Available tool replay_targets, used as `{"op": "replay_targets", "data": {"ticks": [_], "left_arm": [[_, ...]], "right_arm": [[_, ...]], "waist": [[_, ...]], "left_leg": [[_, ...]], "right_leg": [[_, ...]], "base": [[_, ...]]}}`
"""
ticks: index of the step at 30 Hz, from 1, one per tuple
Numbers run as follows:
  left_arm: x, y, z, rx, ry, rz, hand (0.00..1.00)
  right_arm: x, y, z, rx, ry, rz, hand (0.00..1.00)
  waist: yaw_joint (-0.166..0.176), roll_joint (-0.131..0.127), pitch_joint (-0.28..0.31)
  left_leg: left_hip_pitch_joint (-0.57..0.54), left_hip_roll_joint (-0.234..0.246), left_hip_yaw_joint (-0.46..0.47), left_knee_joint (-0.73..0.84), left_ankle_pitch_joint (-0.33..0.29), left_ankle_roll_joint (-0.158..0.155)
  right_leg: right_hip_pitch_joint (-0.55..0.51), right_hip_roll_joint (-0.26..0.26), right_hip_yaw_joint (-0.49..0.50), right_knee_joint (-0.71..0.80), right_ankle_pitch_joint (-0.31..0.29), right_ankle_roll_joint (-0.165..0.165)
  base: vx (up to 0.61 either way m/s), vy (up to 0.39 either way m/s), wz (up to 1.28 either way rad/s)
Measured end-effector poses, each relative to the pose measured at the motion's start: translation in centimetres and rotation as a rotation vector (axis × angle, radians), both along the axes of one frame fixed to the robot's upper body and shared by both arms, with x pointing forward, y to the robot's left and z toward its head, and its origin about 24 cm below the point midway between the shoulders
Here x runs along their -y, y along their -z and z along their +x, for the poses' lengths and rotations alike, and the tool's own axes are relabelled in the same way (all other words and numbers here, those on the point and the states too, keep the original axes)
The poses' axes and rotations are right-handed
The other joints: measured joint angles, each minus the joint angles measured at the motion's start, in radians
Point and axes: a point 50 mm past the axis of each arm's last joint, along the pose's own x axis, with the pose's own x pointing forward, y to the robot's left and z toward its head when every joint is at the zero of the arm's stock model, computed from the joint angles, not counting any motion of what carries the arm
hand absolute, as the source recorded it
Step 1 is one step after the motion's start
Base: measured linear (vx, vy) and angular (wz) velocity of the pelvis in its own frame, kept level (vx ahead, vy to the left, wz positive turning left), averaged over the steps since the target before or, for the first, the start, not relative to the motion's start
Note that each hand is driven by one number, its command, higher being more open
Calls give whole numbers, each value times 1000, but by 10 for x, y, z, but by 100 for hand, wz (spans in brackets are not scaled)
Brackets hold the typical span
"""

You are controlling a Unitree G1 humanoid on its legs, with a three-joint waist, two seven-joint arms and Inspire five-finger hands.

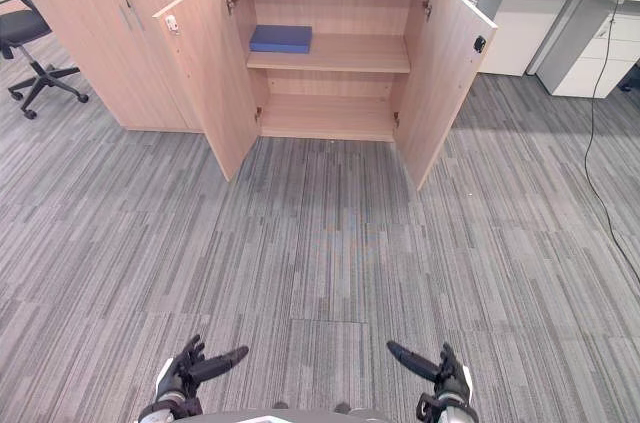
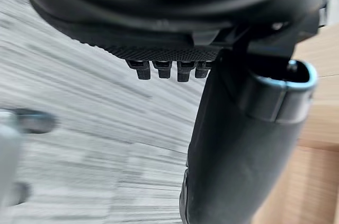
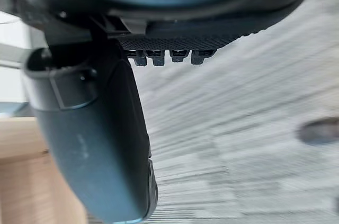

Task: Walk over to the cabinet, pick up the folder, carry it to the office cabinet, place the folder inside the office cabinet, then close the office cabinet door

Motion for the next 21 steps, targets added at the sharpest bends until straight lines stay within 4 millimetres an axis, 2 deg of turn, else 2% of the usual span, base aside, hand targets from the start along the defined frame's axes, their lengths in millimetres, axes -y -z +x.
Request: {"op": "replay_targets", "data": {"ticks": [4,12,16,19,21], "left_arm": [[-7,-6,5,36,3,16,100],[-6,-6,3,22,51,38,100],[-6,-9,7,44,51,44,100],[-4,-12,12,66,50,43,100],[0,-11,13,70,41,32,100]], "right_arm": [[2,-8,15,30,-84,-51,100],[3,-9,18,11,-151,-97,100],[4,-12,25,27,-158,-106,100],[5,-15,34,49,-150,-104,100],[6,-16,38,58,-142,-105,100]], "waist": [[-10,1,13],[-17,6,20],[-19,9,45],[-19,19,57],[-18,36,66]], "left_leg": [[22,-1,8,-29,0,0],[34,-2,15,-37,-12,-19],[9,-2,43,3,-40,-33],[-59,1,59,85,-84,-11],[-109,8,69,161,-138,7]], "right_leg": [[12,-1,-1,-14,3,5],[21,-3,-1,-18,2,6],[8,-8,11,-15,-3,15],[-27,-10,15,-11,-9,24],[-56,-10,17,20,-32,40]], "base": [[79,25,-3],[54,5,-1],[0,-7,-10],[-27,-8,-16],[-1,37,-15]]}}
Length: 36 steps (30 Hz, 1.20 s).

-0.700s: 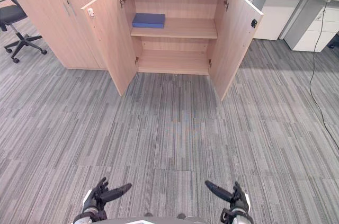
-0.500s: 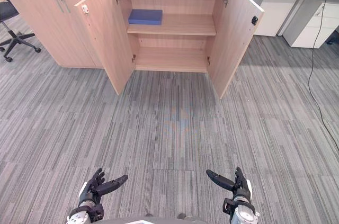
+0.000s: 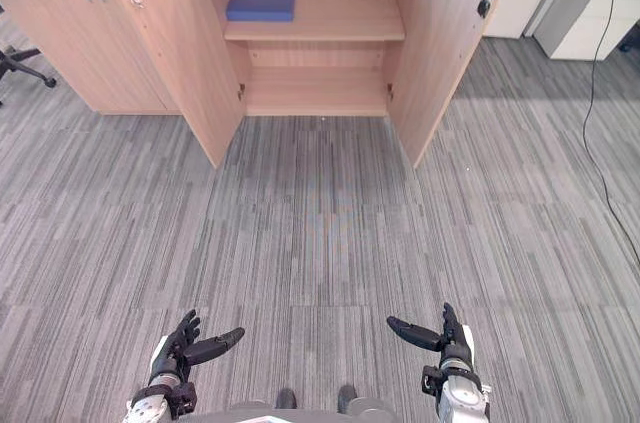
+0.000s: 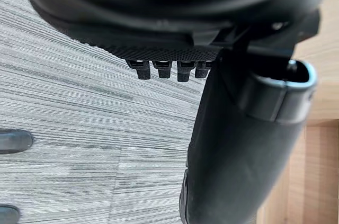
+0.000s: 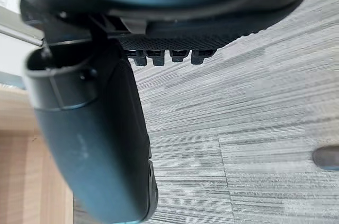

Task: Walk over to the cabinet, pick up the folder, carry it to the office cabinet, place the folder inside the office cabinet, then close the office cabinet door

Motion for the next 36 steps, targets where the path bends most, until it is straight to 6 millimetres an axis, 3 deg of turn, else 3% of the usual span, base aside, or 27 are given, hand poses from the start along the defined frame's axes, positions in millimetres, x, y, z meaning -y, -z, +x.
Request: {"op": "replay_targets", "data": {"ticks": [2,4,5,7,9,11,12,13,14,15,16,17,18,19,20,22,24,25,27,28,29,30,31,32,34,35,36], "left_arm": [[3,-1,0,10,-6,-5,100],[3,-1,-3,9,-27,-14,100],[0,-1,-4,4,-31,1,100],[-5,-2,-6,-4,-27,16,100],[-8,-3,-4,-2,-30,30,100],[-8,-8,10,34,-26,36,100],[-7,-10,18,53,-20,35,100],[-7,-13,24,72,-15,39,100],[-10,-13,23,68,-16,48,100],[-11,-11,21,58,-17,49,100],[-5,-8,23,49,-19,30,100],[-4,-8,26,54,-12,25,100],[-1,-8,27,57,-14,15,100],[4,-6,25,55,-22,-2,100],[5,-6,24,58,-23,-6,100],[6,-10,28,85,-18,-10,100],[8,-14,32,113,-16,-20,100],[9,-15,33,121,-16,-26,100],[8,-15,33,122,-17,-27,100],[8,-14,32,116,-18,-27,100],[9,-13,30,106,-19,-31,100],[9,-10,28,92,-24,-33,100],[7,-8,27,77,-31,-27,100],[7,-9,29,83,-33,-27,100],[6,-9,28,82,-38,-27,100],[7,-6,23,62,-39,-30,100],[7,-4,21,51,-39,-30,100]], "right_arm": [[0,0,2,-1,2,0,100],[-3,0,3,-8,-4,6,100],[-7,1,3,-13,-22,10,100],[-9,4,-3,-27,-28,16,100],[-9,5,-6,-36,-25,15,100],[-5,2,-2,-21,-31,3,100],[-3,0,0,-17,-39,-8,100],[-3,-1,0,-16,-57,-14,100],[-6,0,-2,-22,-69,-13,100],[-6,1,-6,-30,-69,-13,100],[-5,-2,4,-18,-70,-16,100],[-6,-3,6,-6,-74,-15,100],[-7,-5,8,6,-81,-14,100],[-7,-5,8,8,-84,-14,100],[-9,-5,7,7,-83,-10,100],[-19,-5,10,34,-73,17,100],[-24,-10,16,83,-54,40,100],[-24,-12,19,102,-49,44,100],[-23,-13,23,111,-37,51,100],[-23,-11,25,105,-15,66,100],[-21,-7,22,87,12,73,100],[-21,-3,18,61,26,76,100],[-24,2,15,34,30,87,100],[-25,2,15,32,26,88,100],[-29,5,13,20,22,103,100],[-32,8,12,8,20,117,100],[-34,8,13,6,16,122,100]], "waist": [[4,7,6],[11,9,10],[6,5,17],[-1,-1,27],[-9,1,35],[-27,30,69],[-27,53,83],[-28,54,89],[-30,31,84],[-37,26,82],[-46,58,88],[-50,51,91],[-47,44,97],[-41,45,109],[-34,40,113],[5,15,129],[29,-11,133],[40,-18,133],[52,-24,136],[63,-32,142],[72,-36,143],[88,-46,134],[83,-68,121],[74,-68,120],[68,-71,118],[65,-72,117],[60,-73,118]], "left_leg": [[-32,3,6,66,-50,10],[-24,3,19,85,-91,36],[10,-3,9,81,-107,49],[53,-13,-10,81,-122,60],[98,-8,-35,70,-138,61],[166,42,-76,9,-140,57],[188,71,-87,-14,-134,42],[213,88,-93,-31,-130,6],[255,89,-99,-38,-146,-36],[280,92,-108,-34,-158,-56],[269,135,-110,51,-136,-120],[244,133,-109,112,-99,-152],[211,135,-101,237,-21,-145],[132,166,-94,477,92,-153],[86,193,-82,610,96,-145],[-90,272,-5,933,26,-98],[-221,279,54,916,-13,-51],[-297,269,80,815,-31,-35],[-355,235,90,602,-32,-41],[-369,186,66,366,4,-52],[-356,135,20,143,124,-55],[-331,108,2,97,236,-50],[-326,74,3,110,245,-6],[-335,68,2,141,219,13],[-322,72,32,237,111,30],[-249,65,58,250,41,41],[-209,57,64,239,18,47]], "right_leg": [[-59,-7,2,116,-61,17],[-162,-22,-16,349,-110,58],[-255,-48,-51,576,-113,67],[-310,-74,-80,704,-149,46],[-361,-85,-123,695,-187,16],[-434,-61,-179,576,-184,-5],[-468,-36,-200,483,-144,-6],[-495,-18,-204,309,-33,-7],[-493,-12,-196,150,124,-27],[-484,-20,-186,156,254,-56],[-494,-5,-209,263,203,-104],[-489,-8,-211,288,170,-96],[-449,-6,-212,296,130,-99],[-350,8,-211,257,96,-107],[-300,21,-211,230,84,-110],[-106,58,-193,134,45,-123],[-10,61,-167,54,26,-120],[38,62,-152,9,24,-114],[83,53,-124,-25,11,-96],[118,38,-99,-42,-7,-78],[154,20,-76,-57,-34,-53],[174,1,-48,-61,-50,-40],[179,-31,-33,-55,-59,-33],[168,-42,-28,-25,-61,-30],[125,-69,4,151,-95,25],[60,-94,-2,393,-87,66],[12,-117,-14,531,-54,113]], "base": [[24,70,-13],[102,91,-18],[175,87,4],[246,44,26],[460,9,41],[497,-59,57],[547,-101,55],[728,-144,52],[666,-151,49],[828,-205,39],[674,-188,30],[660,-200,17],[673,-245,15],[660,-230,10],[647,-211,2],[556,-143,-12],[558,-94,-21],[614,-23,-34],[483,47,-42],[565,155,-56],[688,206,-72],[606,220,-53],[611,246,-27],[733,300,-11],[598,251,-28],[454,178,-41],[528,193,-41]]}}
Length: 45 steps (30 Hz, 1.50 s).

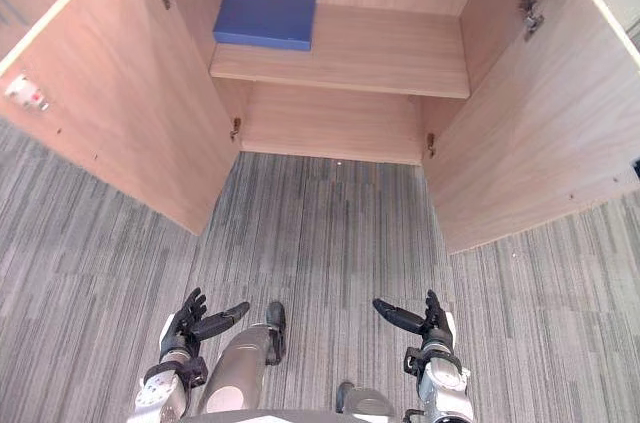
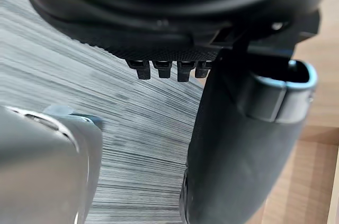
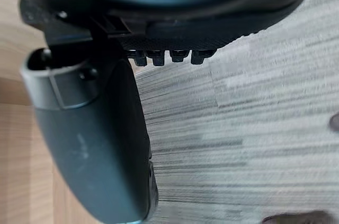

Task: Walk over to the cabinet, pick up the folder, carry it to the office cabinet, place the folder inside the office cabinet, then close the office cabinet door

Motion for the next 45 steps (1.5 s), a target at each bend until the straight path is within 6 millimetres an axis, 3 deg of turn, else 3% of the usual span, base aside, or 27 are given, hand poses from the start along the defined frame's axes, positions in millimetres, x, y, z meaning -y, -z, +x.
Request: {"op": "replay_targets", "data": {"ticks": [1,2,3,5,7,8,9,10,11,12,13,14,16,18,19,20,21,23,25,27,32,38,41,45], "left_arm": [[-1,2,-3,-20,8,4,100],[-3,2,-6,-26,7,9,100],[-5,2,-6,-27,7,15,100],[-10,0,-5,-17,8,30,100],[-15,-1,-5,-12,-10,29,100],[-15,-1,-5,-13,-14,28,100],[-17,0,-7,-18,-21,31,100],[-20,1,-12,-34,-25,36,100],[-11,6,-11,-47,-32,5,100],[-4,8,-10,-53,-26,-15,100],[4,9,-8,-45,-23,-38,100],[7,9,-7,-41,-25,-48,100],[14,6,-2,-14,-22,-66,100],[15,3,3,10,-15,-64,100],[18,0,7,27,0,-64,100],[19,-1,8,35,4,-65,100],[20,-2,9,43,8,-67,100],[20,-2,8,39,6,-69,100],[17,-7,10,64,7,-51,100],[14,-15,12,100,9,-36,100],[4,-58,26,295,46,61,100],[9,-133,37,594,184,296,100],[17,-183,41,788,285,501,100],[25,-216,43,922,396,779,100]], "right_arm": [[-4,1,0,-6,-14,6,100],[-8,2,2,-8,-39,14,100],[-11,2,2,-9,-54,16,100],[-18,2,6,-6,-95,21,100],[-19,1,9,1,-112,23,100],[-18,1,9,1,-112,20,100],[-16,2,5,-7,-109,17,100],[-14,6,-5,-34,-101,15,100],[-7,6,-6,-45,-96,-3,100],[-3,6,-6,-56,-83,-7,100],[2,7,-12,-63,-50,-6,100],[3,7,-15,-64,-41,-9,100],[1,7,-23,-63,-32,-7,100],[-2,6,-22,-48,-16,1,100],[-1,3,-17,-22,-4,1,100],[-1,2,-14,-11,5,5,100],[1,0,-12,1,17,6,100],[3,2,-14,-14,23,4,100],[0,7,-22,-41,31,17,100],[0,9,-26,-55,33,21,100],[0,12,-33,-75,38,24,100],[4,16,-45,-100,51,13,100],[3,20,-51,-129,42,23,100],[2,22,-57,-144,21,26,100]], "waist": [[-12,1,1],[-26,5,1],[-29,6,0],[-28,13,4],[-31,20,7],[-35,20,7],[-42,13,2],[-54,-12,-12],[-49,31,-8],[-55,46,-17],[-58,52,-19],[-62,57,-18],[-58,58,-17],[-44,52,-22],[-43,52,-23],[-41,54,-24],[-33,60,-29],[-25,75,-48],[-24,61,-66],[-24,61,-67],[-22,61,-72],[-22,68,-109],[-25,68,-126],[-29,70,-131]], "left_leg": [[83,-12,14,-22,-34,7],[159,-14,19,-48,-58,9],[195,-14,22,-69,-61,9],[295,2,31,-142,-62,9],[366,26,34,-183,-65,4],[382,32,32,-191,-70,-5],[412,39,19,-193,-93,-45],[444,27,-11,-184,-133,-113],[458,62,-29,-175,-150,-136],[431,74,-60,-126,-128,-165],[426,80,-75,-64,-98,-165],[409,88,-81,-6,-82,-165],[276,163,-61,349,27,-154],[208,203,-7,402,-56,-152],[177,200,17,318,-86,-144],[167,195,23,256,-88,-144],[162,174,14,93,-71,-140],[174,147,-7,-94,34,-140],[207,106,-4,-166,54,-127],[220,91,-2,-183,55,-126],[267,61,-1,-256,73,-115],[322,50,-3,-336,99,-112],[323,46,-2,-334,99,-112],[333,46,-2,-331,99,-112]], "right_leg": [[-85,-39,-11,233,32,29],[-147,-60,-43,357,-12,-28],[-174,-70,-67,375,-31,-45],[-248,-73,-163,294,-85,-90],[-337,-39,-240,55,-86,-107],[-350,-18,-241,-36,-60,-110],[-351,23,-214,-230,43,-120],[-335,43,-145,-371,305,-175],[-328,68,-164,-335,277,-184],[-337,68,-146,-287,231,-191],[-316,52,-166,-252,168,-184],[-299,48,-180,-240,145,-185],[-178,50,-216,-288,99,-192],[-112,59,-223,-344,98,-192],[-85,57,-222,-372,101,-188],[-78,57,-219,-383,103,-184],[-67,57,-211,-402,109,-175],[-54,70,-188,-434,120,-148],[-30,49,-181,-493,140,-118],[-18,39,-178,-508,144,-112],[16,30,-178,-547,151,-103],[41,32,-171,-563,152,-104],[41,31,-149,-565,152,-104],[52,32,-138,-565,152,-104]], "base": [[509,143,-17],[497,117,-10],[508,66,-10],[556,4,-12],[493,-65,-1],[502,-137,23],[548,-179,49],[663,-224,49],[544,-153,44],[491,-135,34],[461,-128,43],[406,-176,62],[369,-161,53],[293,-76,9],[252,-31,0],[217,31,-11],[146,63,-17],[223,129,-23],[195,126,-3],[83,92,3],[64,40,3],[13,-7,0],[-39,15,-3],[-53,-4,-2]]}}
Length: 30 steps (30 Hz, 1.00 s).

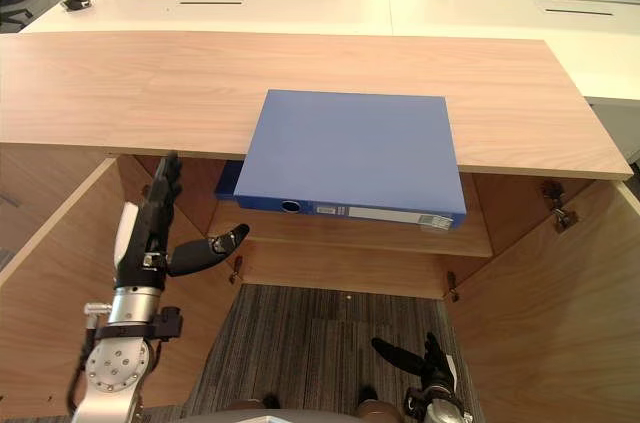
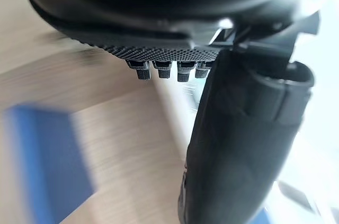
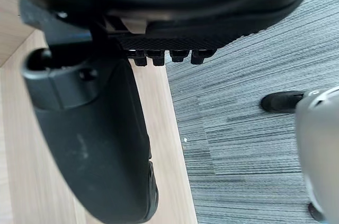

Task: Walk over to the cabinet, pick up the folder, carry it to the office cabinet, place the folder inside the office cabinet, then close the office cabinet door

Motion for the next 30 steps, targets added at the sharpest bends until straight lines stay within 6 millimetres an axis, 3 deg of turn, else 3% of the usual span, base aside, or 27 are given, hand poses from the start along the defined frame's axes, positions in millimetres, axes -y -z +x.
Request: {"op": "replay_targets", "data": {"ticks": [5,11,15,16,19,27,30], "left_arm": [[18,-9,8,92,33,234,100],[38,-14,19,178,78,391,100],[43,-6,32,160,100,467,100],[41,0,38,130,94,495,0],[38,10,53,94,47,571,0],[42,-10,66,197,7,625,0],[42,-25,69,276,-12,603,0]], "right_arm": [[0,2,-8,-24,-43,-9,100],[-4,3,-8,-31,-90,-11,100],[-4,2,-6,-29,-98,-12,100],[-4,2,-6,-29,-106,-14,100],[-5,3,-7,-33,-115,-13,100],[-6,2,-4,-26,-121,-10,100],[-6,1,-2,-21,-122,-10,100]], "waist": [[-9,2,-27],[-27,5,-44],[-45,5,-48],[-49,6,-51],[-53,4,-52],[-64,1,-57],[-74,-1,-59]], "left_leg": [[18,1,8,-1,0,0],[25,2,45,-11,-1,0],[36,-2,49,-27,0,0],[40,-4,50,-35,0,1],[41,-10,50,-50,2,4],[58,-34,55,-83,7,11],[63,-41,56,-91,8,13]], "right_leg": [[13,3,21,2,0,0],[-10,8,67,1,8,1],[-14,11,80,-9,17,-1],[-14,12,86,-20,24,-3],[-10,12,92,-50,41,-4],[13,-2,94,-109,71,-5],[20,-8,94,-125,80,-5]], "base": [[-45,-6,-7],[-35,5,-19],[11,9,-14],[25,11,-20],[15,14,-11],[7,14,-1],[0,0,0]]}}
